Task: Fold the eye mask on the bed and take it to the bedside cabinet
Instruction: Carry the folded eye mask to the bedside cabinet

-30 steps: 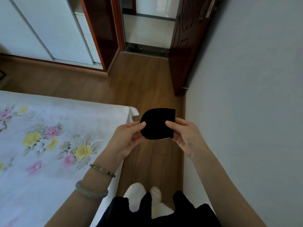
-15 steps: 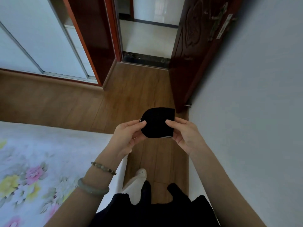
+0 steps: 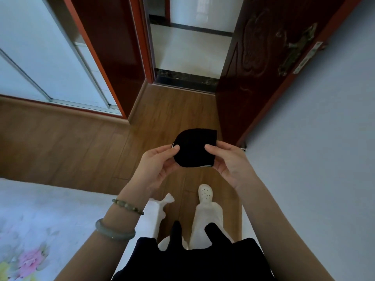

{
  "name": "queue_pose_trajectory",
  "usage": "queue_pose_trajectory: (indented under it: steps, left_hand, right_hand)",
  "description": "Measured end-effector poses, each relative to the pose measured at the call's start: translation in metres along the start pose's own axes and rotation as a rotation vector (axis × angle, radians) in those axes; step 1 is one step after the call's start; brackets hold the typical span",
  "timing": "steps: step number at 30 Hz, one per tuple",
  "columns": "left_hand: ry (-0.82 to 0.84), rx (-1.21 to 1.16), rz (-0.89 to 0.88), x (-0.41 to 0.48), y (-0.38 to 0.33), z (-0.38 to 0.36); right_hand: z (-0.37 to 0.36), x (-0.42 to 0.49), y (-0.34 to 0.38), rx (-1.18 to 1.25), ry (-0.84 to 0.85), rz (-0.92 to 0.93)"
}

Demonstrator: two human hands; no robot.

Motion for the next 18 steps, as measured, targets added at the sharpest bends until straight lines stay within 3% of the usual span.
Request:
queue_pose_trajectory:
  steps: [8, 18]
  left_hand:
    - [-0.138, -0.119, -0.1, 0.097, -0.053, 0.022]
    - [-0.429, -0.308, -0.305, 0.147, -0.113, 0.04]
  right_hand:
    - [0.003, 0.135, 0.056, -0.066, 0.125, -0.14]
    - [-0.044, 0.277, 0.109, -0.248, 0.499, -0.348]
Point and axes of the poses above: each hand's wrist, its own x-axis towards the middle knuckle, its own z-axis out of the back of the hand, y = z × x, the point moved 4 cm from there along x, towards the middle knuckle, and after that the axes turned 14 degrees about y, right-handed, at the moved point
